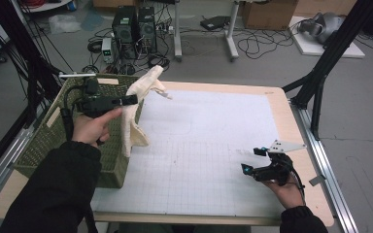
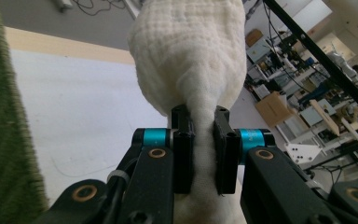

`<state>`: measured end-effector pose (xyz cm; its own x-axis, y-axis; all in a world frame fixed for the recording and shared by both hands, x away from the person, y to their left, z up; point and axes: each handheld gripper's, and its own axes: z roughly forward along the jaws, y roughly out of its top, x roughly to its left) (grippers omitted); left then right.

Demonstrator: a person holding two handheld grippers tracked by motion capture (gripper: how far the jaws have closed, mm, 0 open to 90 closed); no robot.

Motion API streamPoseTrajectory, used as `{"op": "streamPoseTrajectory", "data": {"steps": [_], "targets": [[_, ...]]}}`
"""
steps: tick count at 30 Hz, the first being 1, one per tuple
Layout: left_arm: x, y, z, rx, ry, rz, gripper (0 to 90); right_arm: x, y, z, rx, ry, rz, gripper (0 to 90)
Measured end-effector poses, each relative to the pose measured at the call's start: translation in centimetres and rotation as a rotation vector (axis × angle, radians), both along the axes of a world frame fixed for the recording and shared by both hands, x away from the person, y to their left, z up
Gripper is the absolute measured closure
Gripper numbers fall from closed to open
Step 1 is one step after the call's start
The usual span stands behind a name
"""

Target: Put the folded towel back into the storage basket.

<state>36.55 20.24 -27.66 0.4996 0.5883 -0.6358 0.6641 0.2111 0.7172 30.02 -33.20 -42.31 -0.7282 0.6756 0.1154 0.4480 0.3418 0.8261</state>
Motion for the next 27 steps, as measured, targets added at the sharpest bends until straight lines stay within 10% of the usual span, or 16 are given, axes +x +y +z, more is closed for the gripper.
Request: {"op": "streamPoseTrajectory", "data": {"steps": [15,27], "targets": [[-0.7,6.4,0.9,-0.004,-0.008,0.13,80.7,0.2,0.5,-0.4,-0.02,0.02,0.015,12.9],[-1.6,9.1,-1.0,0.042,0.036,0.18,80.7,0.3,0.8,-0.6,-0.03,0.031,0.027,13.0]]}}
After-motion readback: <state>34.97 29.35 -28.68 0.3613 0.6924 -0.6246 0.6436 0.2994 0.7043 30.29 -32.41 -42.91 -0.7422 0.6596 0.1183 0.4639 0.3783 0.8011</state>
